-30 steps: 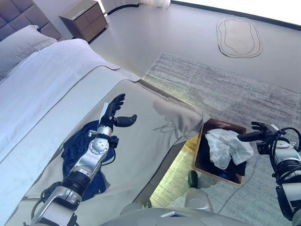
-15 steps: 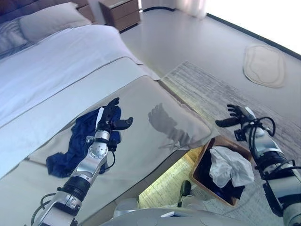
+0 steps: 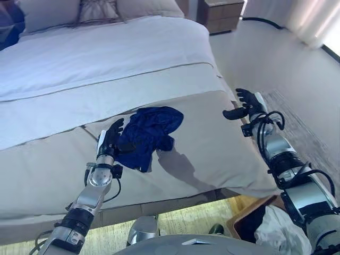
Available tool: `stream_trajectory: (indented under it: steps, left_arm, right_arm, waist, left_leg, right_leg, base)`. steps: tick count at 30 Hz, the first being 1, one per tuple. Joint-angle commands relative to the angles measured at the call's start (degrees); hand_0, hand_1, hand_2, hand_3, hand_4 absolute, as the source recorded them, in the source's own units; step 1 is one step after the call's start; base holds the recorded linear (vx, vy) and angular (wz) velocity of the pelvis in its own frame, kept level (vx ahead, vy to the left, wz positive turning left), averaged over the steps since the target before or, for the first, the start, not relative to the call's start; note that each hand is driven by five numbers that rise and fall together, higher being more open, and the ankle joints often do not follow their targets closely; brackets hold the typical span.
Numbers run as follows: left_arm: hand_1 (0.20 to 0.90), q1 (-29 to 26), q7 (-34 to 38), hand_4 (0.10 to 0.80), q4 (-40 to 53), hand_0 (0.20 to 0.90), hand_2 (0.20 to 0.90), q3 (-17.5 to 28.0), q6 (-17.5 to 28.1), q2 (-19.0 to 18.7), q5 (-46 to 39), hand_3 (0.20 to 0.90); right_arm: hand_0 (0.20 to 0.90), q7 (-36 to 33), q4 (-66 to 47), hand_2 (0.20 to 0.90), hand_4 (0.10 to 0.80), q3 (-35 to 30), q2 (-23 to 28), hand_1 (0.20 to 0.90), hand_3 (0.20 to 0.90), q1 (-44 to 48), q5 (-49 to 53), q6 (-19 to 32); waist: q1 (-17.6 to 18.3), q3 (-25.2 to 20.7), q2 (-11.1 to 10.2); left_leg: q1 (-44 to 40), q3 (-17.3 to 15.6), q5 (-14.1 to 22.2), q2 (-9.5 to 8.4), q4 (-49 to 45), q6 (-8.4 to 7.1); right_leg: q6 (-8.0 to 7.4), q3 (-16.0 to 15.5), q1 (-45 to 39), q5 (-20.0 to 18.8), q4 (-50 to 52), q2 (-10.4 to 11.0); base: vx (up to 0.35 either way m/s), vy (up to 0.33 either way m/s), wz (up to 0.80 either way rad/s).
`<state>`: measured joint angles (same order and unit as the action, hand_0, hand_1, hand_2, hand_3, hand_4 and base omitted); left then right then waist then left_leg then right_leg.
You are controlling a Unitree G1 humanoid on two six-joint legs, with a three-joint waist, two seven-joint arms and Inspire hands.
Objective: Pick up the clothes from the bed and place them into the basket
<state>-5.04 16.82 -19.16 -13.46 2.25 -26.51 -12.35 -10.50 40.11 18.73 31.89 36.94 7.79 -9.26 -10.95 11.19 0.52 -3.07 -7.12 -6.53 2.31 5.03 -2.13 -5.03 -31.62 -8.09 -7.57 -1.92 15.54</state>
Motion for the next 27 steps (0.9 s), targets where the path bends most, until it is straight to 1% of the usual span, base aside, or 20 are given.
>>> stream_trajectory:
  steps: [1,3,4,5,6,7,9,12,13,15,17,18,19,20,22,23,24,27]
  left_arm:
    - [0.900,-1.5,-0.4,0.800,3.1,0.900,0.900,1.6,3.2,-3.9,2.1,0.900]
    - [0.900,-2.8,-0.5,0.800,2.3,0.900,0.900,1.0,3.6,-4.2,2.6,0.900]
    - [0.900,-3.7,-0.3,0.800,2.3,0.900,0.900,0.6,3.3,-4.1,2.9,0.900]
    - [0.900,-4.7,-0.2,0.800,2.1,0.900,0.900,-0.1,2.6,-3.8,3.1,0.900]
    - [0.900,-5.4,0.3,0.800,1.7,0.900,0.900,-0.8,2.3,-3.4,2.2,0.900]
    - [0.900,-5.3,0.3,0.800,0.9,0.900,0.900,-0.7,2.7,-2.5,1.9,0.900]
    - [0.900,-4.9,0.0,0.800,1.4,0.900,0.900,-0.7,2.4,-2.0,2.0,0.900]
    - [0.900,-3.2,-1.7,0.800,2.7,0.900,0.900,-1.3,3.6,-2.1,2.4,0.900]
    - [0.900,-3.1,-2.3,0.800,3.0,0.900,0.900,-1.3,4.7,-2.5,2.0,0.900]
    - [0.900,-3.2,-3.1,0.800,4.2,0.900,0.900,-1.0,6.3,-3.3,1.1,0.900]
    - [0.900,-3.3,-3.4,0.800,5.3,0.900,0.900,-0.8,7.7,-4.1,0.2,0.900]
    - [0.900,-4.1,-4.5,0.800,6.8,0.900,0.900,-0.7,9.5,-4.8,-0.4,0.900]
    - [0.900,-4.4,-4.7,0.800,7.3,0.900,0.900,-0.8,10.1,-5.0,-0.4,0.900]
    - [0.900,-4.5,-4.8,0.800,8.0,0.900,0.900,-1.1,10.6,-5.3,-0.7,0.900]
    - [0.900,-4.7,-5.1,0.800,9.0,0.900,0.900,-1.4,10.8,-5.7,-1.0,0.900]
    - [0.900,-4.9,-5.1,0.800,9.5,0.900,0.900,-1.7,11.1,-5.8,-1.0,0.900]
    - [0.900,-5.0,-4.9,0.800,9.6,0.900,0.900,-1.8,11.0,-5.8,-1.2,0.900]
    - [0.900,-5.2,-3.1,0.800,9.8,0.900,0.900,-3.4,11.0,-4.9,-2.0,0.900]
  right_arm:
    - [0.900,-0.4,-2.1,0.900,0.800,1.4,2.5,0.900,0.900,7.4,0.2,3.6]
    - [0.900,0.6,-1.7,0.900,0.800,1.9,2.6,0.900,0.900,7.1,-0.2,2.9]
    - [0.900,0.6,-1.3,0.900,0.800,2.1,2.8,0.900,0.900,7.0,-0.6,2.7]
    - [0.900,1.0,-0.7,0.900,0.800,2.3,3.0,0.900,0.900,6.9,0.4,1.9]
    - [0.900,1.9,0.3,0.900,0.800,2.2,3.0,0.900,0.900,6.9,0.1,2.0]
    - [0.900,2.8,0.4,0.900,0.800,2.2,3.9,0.900,0.900,6.5,-1.4,2.1]
    - [0.900,3.4,0.8,0.900,0.800,2.3,4.6,0.900,0.900,6.6,-0.8,2.3]
    - [0.900,4.4,3.1,0.900,0.800,2.0,6.1,0.900,0.900,8.4,-0.4,2.5]
    - [0.900,4.3,4.1,0.900,0.800,2.3,6.6,0.900,0.900,10.2,-0.3,2.1]
    - [0.900,4.2,6.1,0.900,0.800,3.0,7.7,0.900,0.900,14.0,-0.2,1.8]
    - [0.900,4.5,8.2,0.900,0.800,3.6,8.2,0.900,0.900,17.9,0.1,1.5]
    - [0.900,4.5,11.0,0.900,0.800,5.0,8.9,0.900,0.900,23.0,-0.6,1.0]
    - [0.900,4.6,11.8,0.900,0.800,5.4,9.1,0.900,0.900,24.4,-0.9,0.9]
    - [0.900,4.8,12.4,0.900,0.800,6.1,9.3,0.900,0.900,26.1,-1.0,0.4]
    - [0.900,5.4,12.7,0.900,0.800,6.9,9.9,0.900,0.900,28.0,-1.1,-0.9]
    - [0.900,5.0,12.9,0.900,0.800,7.3,9.5,0.900,0.900,28.7,-1.6,-1.5]
    - [0.900,5.0,13.1,0.900,0.800,7.6,9.3,0.900,0.900,29.1,-2.1,-1.7]
    - [0.900,4.3,13.6,0.900,0.800,8.9,7.5,0.900,0.900,30.7,-2.5,-3.4]
  waist:
    - [-0.1,-2.3,0.4]
    - [0.9,-1.9,0.1]
    - [1.3,-1.8,0.1]
    - [1.5,-1.9,-0.1]
    - [1.4,-1.9,-0.3]
    - [1.1,-2.0,-0.7]
    - [0.6,-2.0,-0.9]
    - [-1.3,-1.5,-0.9]
    - [-2.0,-0.9,-0.7]
    - [-3.5,0.7,0.0]
    - [-4.8,2.4,0.7]
    - [-6.5,5.2,1.9]
    - [-7.0,6.1,2.3]
    - [-7.6,7.2,2.6]
    - [-8.4,9.1,3.2]
    - [-8.8,10.5,3.7]
    - [-9.0,11.2,3.8]
    - [-9.8,14.2,4.8]
  left_leg:
    - [-1.8,-1.7,7.3,-1.47,-1.8,2.07]
    - [-1.4,0.6,7.5,-1.34,-2.2,1.73]
    - [-1.1,2.1,7.8,-1.36,-2.8,1.74]
    - [0.1,4.0,7.8,-1.63,-3.6,2.08]
    - [0.8,4.4,7.6,-1.80,-4.0,2.12]
    - [1.2,4.1,7.4,-1.67,-4.4,1.78]
    - [1.4,3.7,7.2,-1.37,-4.6,1.37]
    - [3.3,5.7,6.9,-1.63,-5.8,0.47]
    - [4.3,6.3,6.8,-1.82,-6.3,0.23]
    - [6.1,7.3,6.5,-2.22,-7.2,-0.07]
    - [7.5,8.0,6.4,-2.59,-7.9,-0.21]
    - [10.3,9.0,6.0,-3.26,-9.1,-0.28]
    - [11.2,9.2,5.9,-3.46,-9.7,-0.23]
    - [11.8,9.5,7.0,-3.66,-10.4,-0.58]
    - [13.7,9.7,7.3,-4.24,-12.3,-0.36]
    - [15.3,9.8,7.6,-4.59,-14.3,-0.03]
    - [16.3,9.9,7.9,-4.79,-15.4,0.10]
    - [19.7,10.8,8.8,-6.12,-19.9,1.03]
  right_leg:
    - [-1.09,7.7,7.1,7.0,17.7,-1.3]
    - [-0.64,10.6,8.2,7.9,12.9,-4.1]
    - [-0.34,12.1,8.0,8.6,11.1,-4.9]
    - [0.13,13.9,8.0,9.4,10.4,-5.9]
    - [0.52,14.4,7.3,9.8,9.6,-6.8]
    - [0.90,13.4,6.0,10.0,8.5,-7.0]
    - [1.08,12.1,5.0,10.1,8.0,-6.8]
    - [1.89,10.6,4.4,11.0,7.8,-7.1]
    - [2.13,9.9,4.7,11.4,8.2,-7.0]
    - [2.59,8.1,5.5,12.1,9.1,-6.7]
    - [2.78,7.0,6.6,13.0,10.8,-6.2]
    - [3.27,5.4,9.0,14.1,13.3,-5.4]
    - [3.48,4.9,9.8,14.5,14.5,-4.9]
    - [3.39,5.0,10.5,16.4,16.3,-4.3]
    - [3.68,4.1,12.1,17.5,19.2,-3.0]
    - [3.73,3.7,13.7,17.9,21.8,-1.9]
    - [3.74,3.7,14.7,18.2,23.3,-1.3]
    - [4.16,3.8,17.6,19.2,27.9,0.3]
  base:
    - [0.084,-0.050,0.56]
    - [0.029,-0.144,0.68]
    - [0.018,-0.148,0.73]
    - [0.042,-0.133,0.80]
    - [0.095,-0.150,0.87]
    - [0.108,-0.119,0.77]
    - [0.119,-0.056,0.42]
    - [0.099,-0.016,0.33]
    - [-0.028,0.032,0.38]
    - [-0.055,0.047,0.41]
    - [-0.106,0.073,0.30]
    - [-0.146,0.108,0.22]
    - [-0.064,0.083,0.23]
    - [0.036,0.037,0.25]
    - [0.037,0.070,0.28]
    - [0.013,0.092,0.20]
    - [0.021,0.094,0.23]
    - [0.068,0.102,0.44]
